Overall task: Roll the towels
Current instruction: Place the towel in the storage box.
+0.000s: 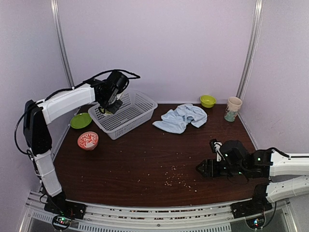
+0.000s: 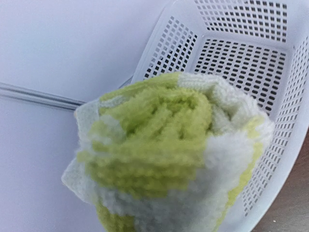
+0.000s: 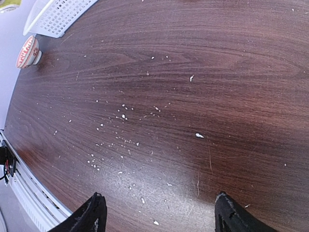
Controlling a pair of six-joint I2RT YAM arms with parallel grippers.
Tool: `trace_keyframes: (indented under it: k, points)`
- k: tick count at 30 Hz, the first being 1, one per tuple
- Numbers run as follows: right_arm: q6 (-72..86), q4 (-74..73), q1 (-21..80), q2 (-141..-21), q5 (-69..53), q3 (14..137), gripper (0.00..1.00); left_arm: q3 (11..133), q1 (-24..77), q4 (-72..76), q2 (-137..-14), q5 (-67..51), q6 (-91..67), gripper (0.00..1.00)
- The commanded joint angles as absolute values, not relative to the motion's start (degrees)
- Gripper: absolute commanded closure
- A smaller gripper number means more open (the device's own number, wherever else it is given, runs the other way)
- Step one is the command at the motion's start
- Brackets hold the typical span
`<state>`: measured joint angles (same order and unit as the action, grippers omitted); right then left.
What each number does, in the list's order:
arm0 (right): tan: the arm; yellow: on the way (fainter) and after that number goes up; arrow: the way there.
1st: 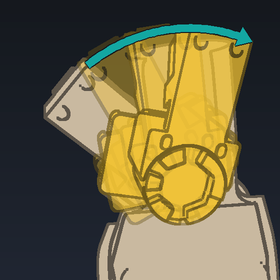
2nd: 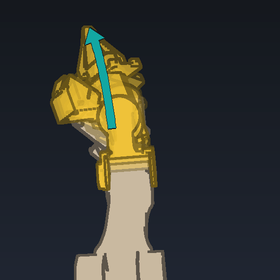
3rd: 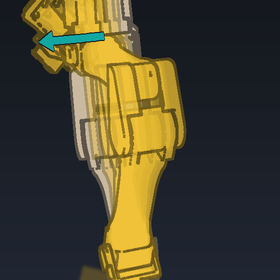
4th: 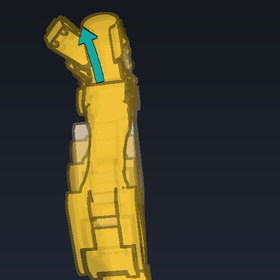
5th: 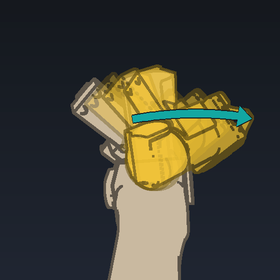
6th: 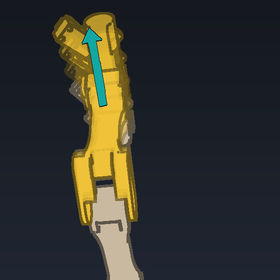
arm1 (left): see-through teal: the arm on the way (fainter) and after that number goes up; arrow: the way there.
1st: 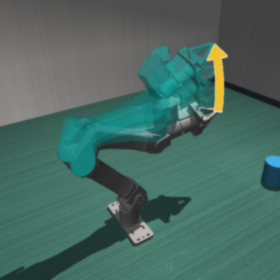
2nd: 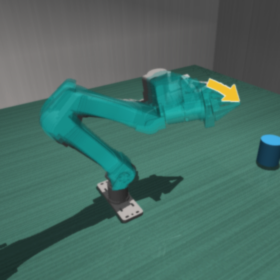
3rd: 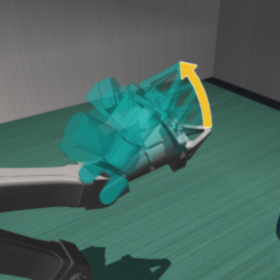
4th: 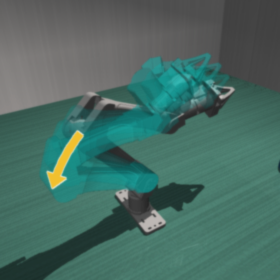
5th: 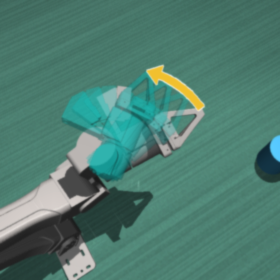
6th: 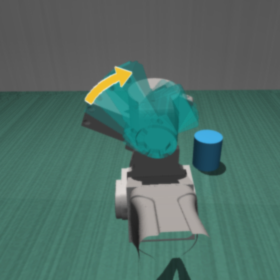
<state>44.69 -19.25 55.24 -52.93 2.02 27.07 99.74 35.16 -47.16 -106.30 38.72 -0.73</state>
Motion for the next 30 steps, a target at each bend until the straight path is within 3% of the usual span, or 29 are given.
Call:
trace_keyframes:
  k: [1, 6, 12, 30]
  points:
    - [43.88, -20.61, 55.04, -53.01, 3.45, 28.48, 0.23, 101.86, 32.93, -39.65, -108.73, 37.55, 15.05, 1.0]
    - [43.56, -20.17, 55.02, -55.65, 2.89, 29.12, 0.23, 106.57, 29.28, -46.17, -112.09, 22.79, 15.58, 1.0]
    - [44.19, -18.69, 54.98, -60.35, 1.37, 31.16, 0.23, 113.33, 27.77, -54.86, -120.77, 20.75, 17.67, 1.0]
    - [45.45, -15.95, 54.95, -64.84, -0.97, 31.48, 0.24, 113.76, 25.84, -57.12, -129.24, 16.15, 19.39, 1.0]
